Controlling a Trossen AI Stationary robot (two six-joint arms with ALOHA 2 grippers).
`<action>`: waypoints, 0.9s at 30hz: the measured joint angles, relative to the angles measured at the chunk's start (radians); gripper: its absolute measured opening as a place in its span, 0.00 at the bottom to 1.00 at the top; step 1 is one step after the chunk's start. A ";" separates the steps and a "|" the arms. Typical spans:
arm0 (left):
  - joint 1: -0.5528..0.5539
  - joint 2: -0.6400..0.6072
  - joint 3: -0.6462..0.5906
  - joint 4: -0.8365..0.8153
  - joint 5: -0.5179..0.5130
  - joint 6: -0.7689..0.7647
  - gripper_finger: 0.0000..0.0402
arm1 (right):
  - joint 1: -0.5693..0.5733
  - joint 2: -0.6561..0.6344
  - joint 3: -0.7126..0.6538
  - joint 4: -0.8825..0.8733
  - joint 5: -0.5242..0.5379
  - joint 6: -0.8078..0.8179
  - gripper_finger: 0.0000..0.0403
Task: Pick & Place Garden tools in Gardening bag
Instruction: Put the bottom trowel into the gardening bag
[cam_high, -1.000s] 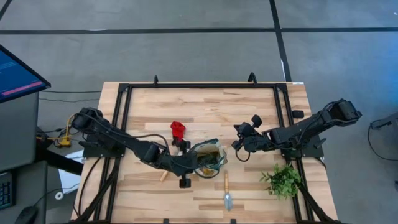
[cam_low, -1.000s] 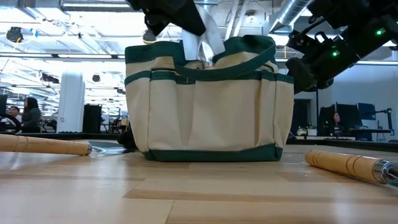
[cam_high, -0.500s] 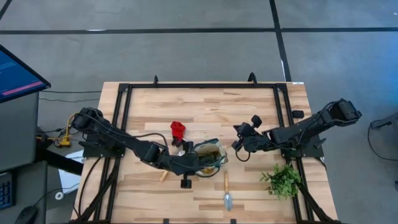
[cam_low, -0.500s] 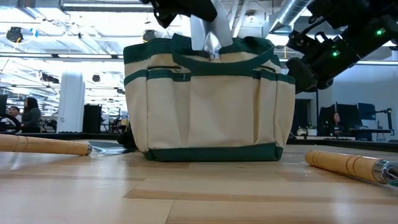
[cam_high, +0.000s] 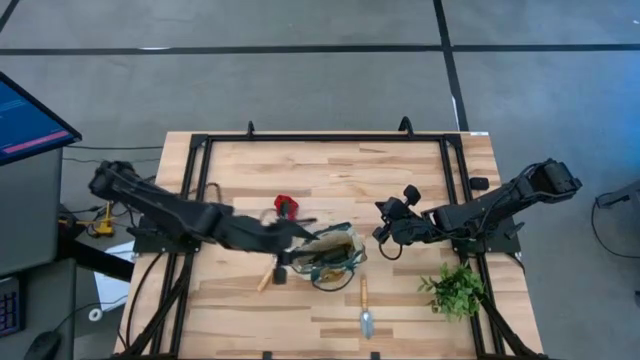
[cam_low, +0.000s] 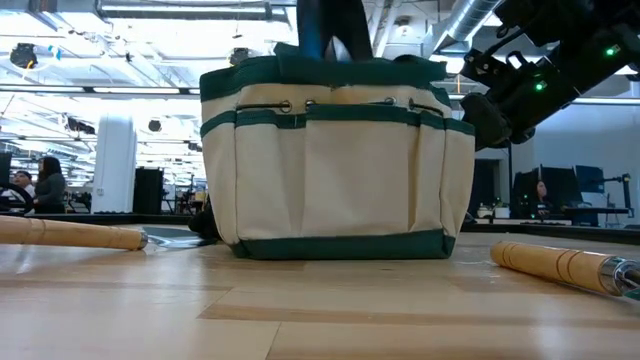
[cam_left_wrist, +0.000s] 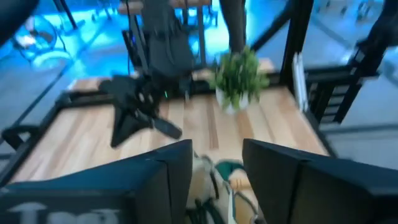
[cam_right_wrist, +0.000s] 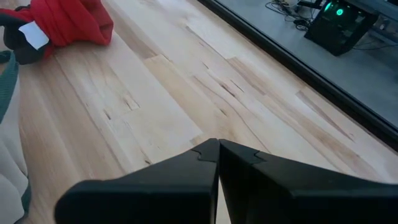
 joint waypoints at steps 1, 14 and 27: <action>-0.001 -0.022 0.000 0.001 0.000 0.001 0.30 | 0.000 0.000 0.000 0.000 0.000 0.000 0.00; -0.003 -0.177 0.000 -0.130 -0.004 0.007 0.01 | 0.000 0.000 0.000 -0.001 0.001 0.000 0.00; 0.018 -0.383 -0.288 -0.169 -0.105 -0.132 0.00 | 0.037 0.000 0.000 0.000 0.002 -0.030 0.00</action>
